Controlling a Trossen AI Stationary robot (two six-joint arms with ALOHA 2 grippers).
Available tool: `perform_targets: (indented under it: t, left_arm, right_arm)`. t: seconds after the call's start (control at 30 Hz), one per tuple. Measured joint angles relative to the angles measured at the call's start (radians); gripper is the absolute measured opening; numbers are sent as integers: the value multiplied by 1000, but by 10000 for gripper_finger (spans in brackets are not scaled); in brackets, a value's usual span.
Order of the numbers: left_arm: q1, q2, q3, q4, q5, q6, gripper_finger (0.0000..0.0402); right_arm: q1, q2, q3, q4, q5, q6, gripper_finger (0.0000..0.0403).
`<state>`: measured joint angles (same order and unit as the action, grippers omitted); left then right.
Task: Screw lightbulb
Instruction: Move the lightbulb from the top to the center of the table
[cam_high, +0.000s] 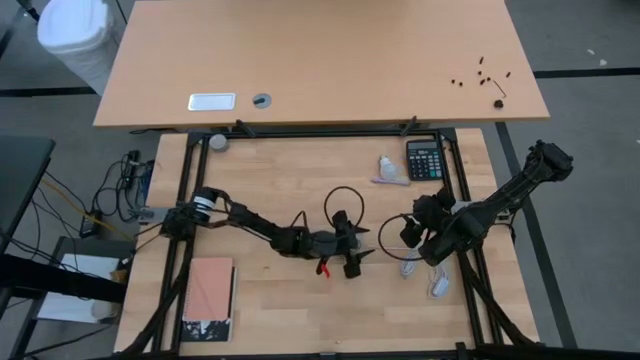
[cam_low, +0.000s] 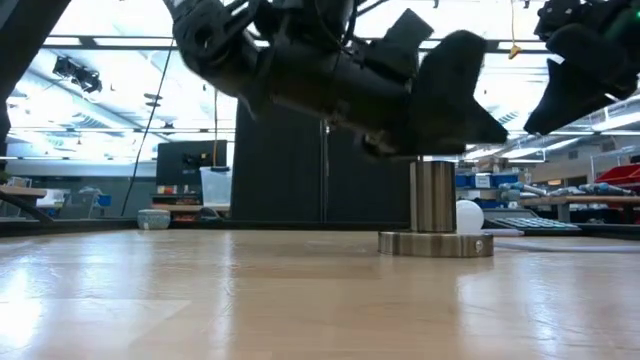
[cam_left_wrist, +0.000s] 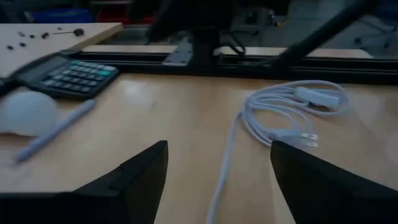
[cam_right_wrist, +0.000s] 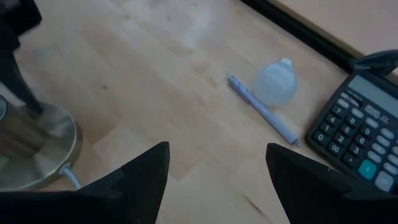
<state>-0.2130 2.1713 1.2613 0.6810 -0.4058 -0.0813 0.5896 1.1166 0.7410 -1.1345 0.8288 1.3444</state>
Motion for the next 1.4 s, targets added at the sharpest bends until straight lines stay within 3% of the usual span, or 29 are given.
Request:
perform_targets:
  t: [0.23, 0.4, 0.63, 0.87, 1.13, 1.4]
  left_arm:
    - [46, -72, 1, -110, -34, 15, 286]
    - [54, -95, 1, -139, -23, -28, 286]
    - [-6, -97, 1, -135, -75, 33, 278]
    - [-75, -97, 1, -136, -124, 77, 261]
    - [-124, -98, 1, -124, -128, 72, 258]
    - [-149, -99, 1, -119, -128, 70, 258]
  right_arm:
    - [-92, 2, 0, 52, 14, -93, 275]
    - [-239, 2, 0, 137, -20, -220, 275]
    - [-531, 2, 0, 321, -115, -467, 275]
    - [-748, 2, 1, 560, -268, -723, 275]
    - [-975, 34, 3, 675, -475, -816, 274]
    - [-1129, 173, 5, 674, -515, -914, 290]
